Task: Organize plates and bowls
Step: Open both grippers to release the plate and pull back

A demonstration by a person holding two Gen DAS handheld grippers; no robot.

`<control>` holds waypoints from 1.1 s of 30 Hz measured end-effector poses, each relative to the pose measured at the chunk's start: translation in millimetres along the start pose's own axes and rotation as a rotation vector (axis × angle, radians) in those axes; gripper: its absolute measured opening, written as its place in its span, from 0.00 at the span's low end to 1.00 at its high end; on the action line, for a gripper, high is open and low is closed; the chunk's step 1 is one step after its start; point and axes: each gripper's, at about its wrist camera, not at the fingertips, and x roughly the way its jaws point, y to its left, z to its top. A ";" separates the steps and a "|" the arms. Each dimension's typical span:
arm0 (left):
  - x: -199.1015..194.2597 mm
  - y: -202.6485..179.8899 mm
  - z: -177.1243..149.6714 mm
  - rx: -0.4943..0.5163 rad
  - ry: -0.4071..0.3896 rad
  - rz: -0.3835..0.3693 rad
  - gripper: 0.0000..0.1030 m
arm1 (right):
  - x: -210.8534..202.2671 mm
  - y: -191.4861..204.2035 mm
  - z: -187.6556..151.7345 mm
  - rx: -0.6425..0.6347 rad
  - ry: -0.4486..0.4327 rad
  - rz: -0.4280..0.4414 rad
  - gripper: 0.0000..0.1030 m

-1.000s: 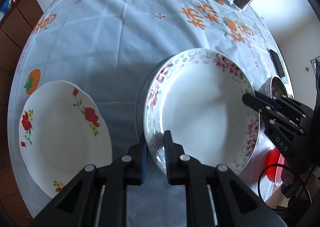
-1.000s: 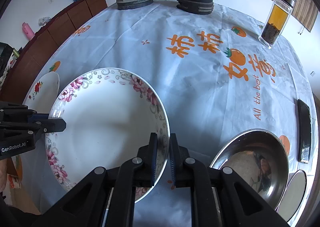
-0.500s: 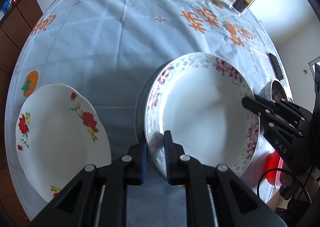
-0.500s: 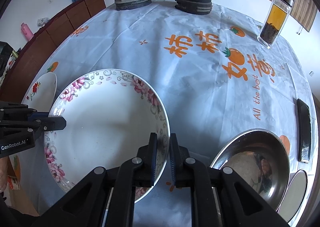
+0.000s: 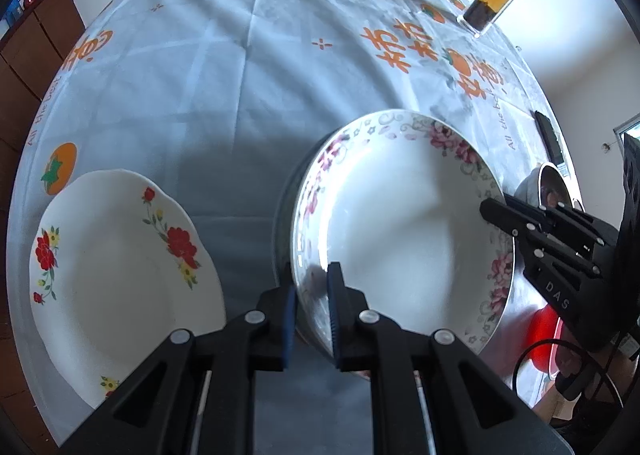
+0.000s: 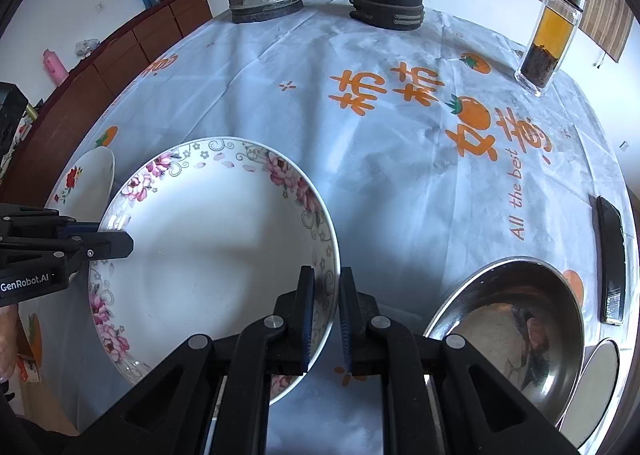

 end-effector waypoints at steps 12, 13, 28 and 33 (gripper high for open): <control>-2.5 1.1 -3.3 -0.010 -0.012 0.010 0.11 | 1.7 0.6 -1.9 0.003 -0.004 0.007 0.12; -2.9 0.3 -3.8 -0.002 -0.015 0.016 0.11 | 1.8 0.7 -2.0 0.003 -0.005 0.008 0.12; -8.3 0.8 -5.1 -0.004 -0.027 0.071 0.17 | 4.9 1.8 -3.8 0.002 -0.004 0.009 0.12; -1.2 3.7 -7.5 -0.011 -0.003 0.055 0.22 | 3.8 1.4 -2.9 -0.003 -0.005 0.004 0.11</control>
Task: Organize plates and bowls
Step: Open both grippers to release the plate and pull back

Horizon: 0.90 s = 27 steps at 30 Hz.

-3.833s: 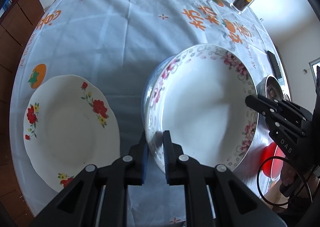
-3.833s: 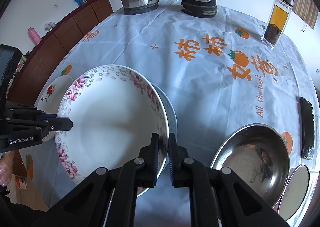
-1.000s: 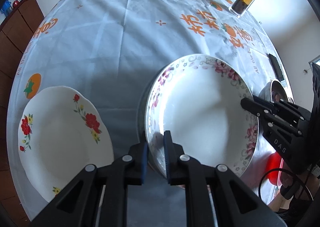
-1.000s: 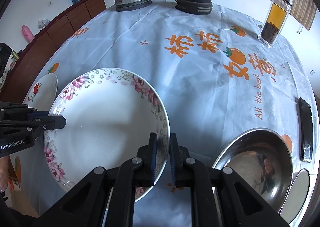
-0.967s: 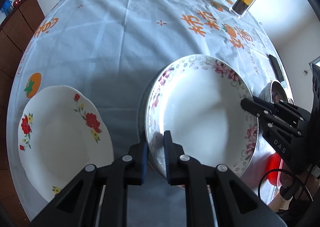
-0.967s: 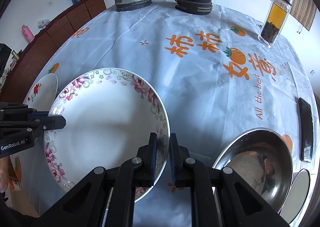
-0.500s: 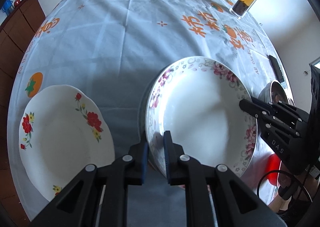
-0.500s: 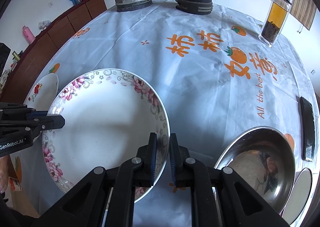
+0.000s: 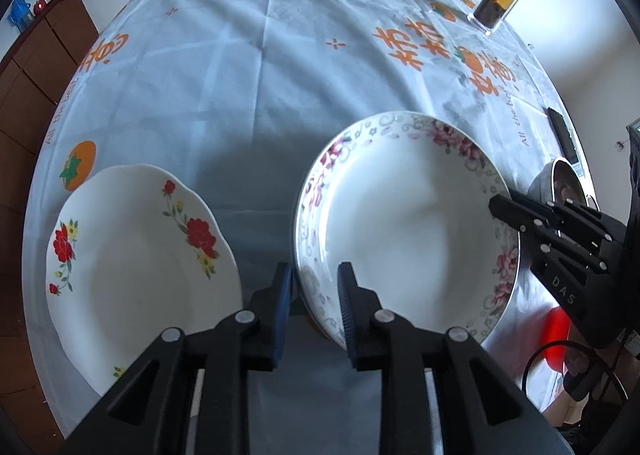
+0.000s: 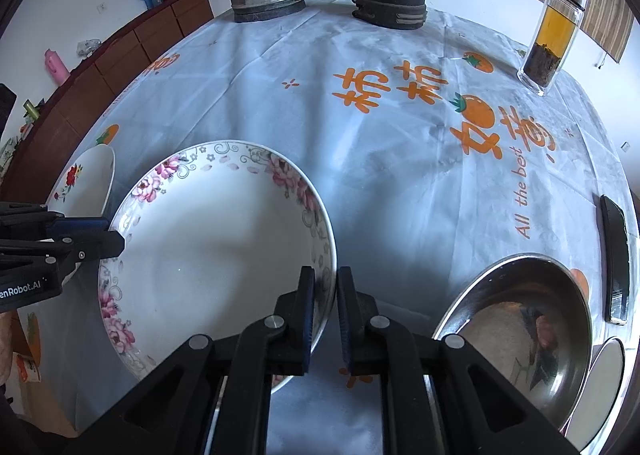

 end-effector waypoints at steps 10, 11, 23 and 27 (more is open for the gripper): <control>1.7 -1.4 -3.3 -0.008 0.004 -0.001 0.22 | 0.6 0.3 1.0 -0.010 -0.001 -0.007 0.12; 1.4 -1.6 -3.3 -0.007 0.004 0.000 0.22 | 0.8 1.1 0.0 -0.011 -0.001 -0.008 0.12; -1.8 -1.7 -5.4 -0.006 -0.003 0.002 0.33 | -0.5 0.6 -1.2 0.001 -0.006 -0.007 0.13; -4.2 0.0 -7.3 -0.011 -0.008 0.001 0.38 | -5.6 0.3 -0.8 0.011 -0.021 -0.003 0.22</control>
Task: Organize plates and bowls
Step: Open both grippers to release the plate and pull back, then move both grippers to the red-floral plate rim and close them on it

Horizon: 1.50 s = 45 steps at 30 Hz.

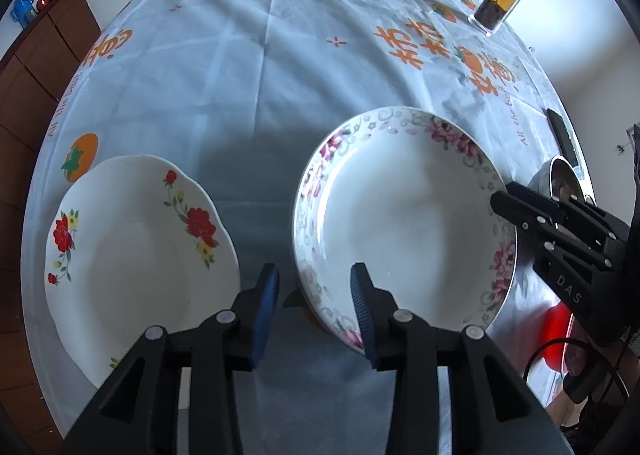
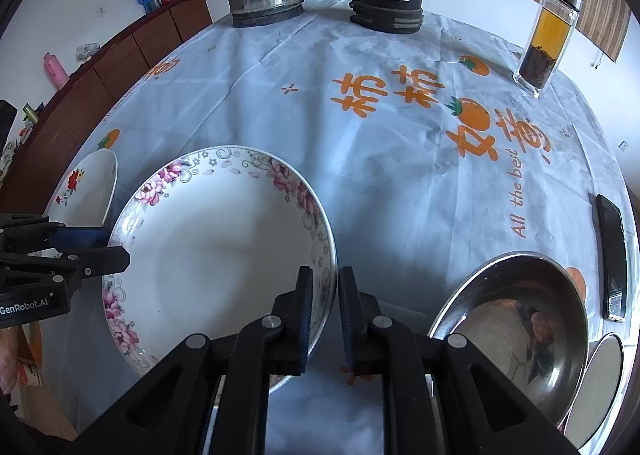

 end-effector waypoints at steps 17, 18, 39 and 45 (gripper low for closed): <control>-42.2 47.4 -20.1 -0.094 -0.102 0.063 0.50 | -35.1 18.3 9.3 -0.011 -0.095 -0.005 0.59; -45.1 54.5 -22.6 -0.107 -0.107 0.071 0.50 | -35.4 23.6 10.0 -0.023 -0.095 0.003 0.59; -44.5 184.3 -73.4 -0.427 -0.098 0.193 0.47 | 7.6 161.2 38.5 -0.251 0.015 0.188 0.30; -38.2 190.4 -74.6 -0.434 -0.104 0.174 0.46 | 25.1 185.8 50.5 -0.299 0.042 0.178 0.28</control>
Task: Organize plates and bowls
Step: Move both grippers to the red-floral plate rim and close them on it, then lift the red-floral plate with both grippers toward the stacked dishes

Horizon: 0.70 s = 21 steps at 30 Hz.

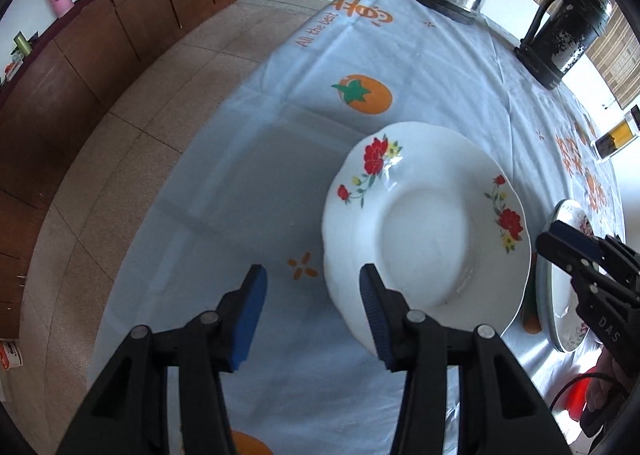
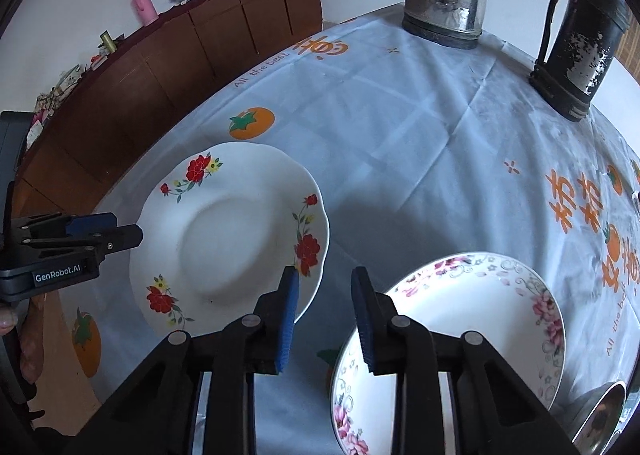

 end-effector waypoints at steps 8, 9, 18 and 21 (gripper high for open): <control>8.1 -1.8 2.8 0.010 0.018 -0.024 0.32 | 21.1 6.5 8.6 -0.031 0.066 -0.022 0.22; 9.5 -2.3 2.9 0.014 0.024 -0.027 0.30 | 23.8 7.9 8.7 -0.038 0.076 -0.028 0.22; 10.0 -11.8 3.1 0.055 0.022 -0.032 0.17 | 30.3 12.9 6.5 -0.054 0.086 -0.036 0.20; 9.9 -13.7 3.2 0.061 0.027 -0.019 0.16 | 29.8 14.6 5.9 -0.058 0.084 -0.046 0.20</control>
